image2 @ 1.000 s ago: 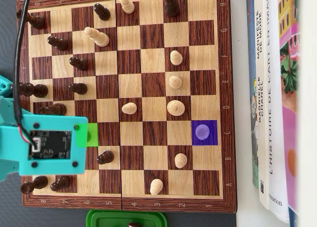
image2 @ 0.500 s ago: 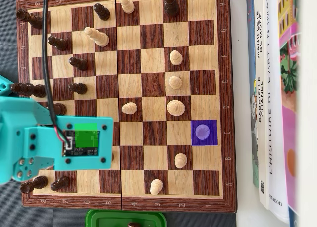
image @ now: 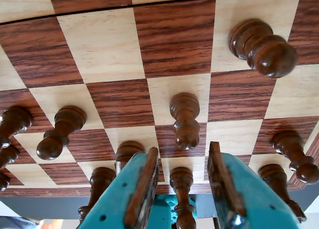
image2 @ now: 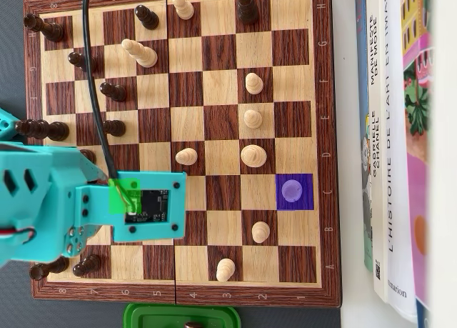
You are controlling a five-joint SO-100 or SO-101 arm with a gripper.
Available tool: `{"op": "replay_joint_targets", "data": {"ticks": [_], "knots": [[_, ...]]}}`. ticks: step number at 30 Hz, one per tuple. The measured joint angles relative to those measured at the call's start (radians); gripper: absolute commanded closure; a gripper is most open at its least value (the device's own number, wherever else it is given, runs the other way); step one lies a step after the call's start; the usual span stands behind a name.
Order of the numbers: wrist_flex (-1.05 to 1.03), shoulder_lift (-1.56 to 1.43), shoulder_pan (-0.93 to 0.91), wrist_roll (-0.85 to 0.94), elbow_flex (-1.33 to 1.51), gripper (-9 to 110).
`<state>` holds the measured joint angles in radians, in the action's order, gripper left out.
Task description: Play chess
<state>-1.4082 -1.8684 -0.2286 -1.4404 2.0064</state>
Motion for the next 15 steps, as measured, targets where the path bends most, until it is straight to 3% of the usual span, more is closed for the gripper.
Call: {"op": "replay_joint_targets", "data": {"ticks": [15], "knots": [[0.029,0.103,-0.006,0.0,-0.009,86]]}}
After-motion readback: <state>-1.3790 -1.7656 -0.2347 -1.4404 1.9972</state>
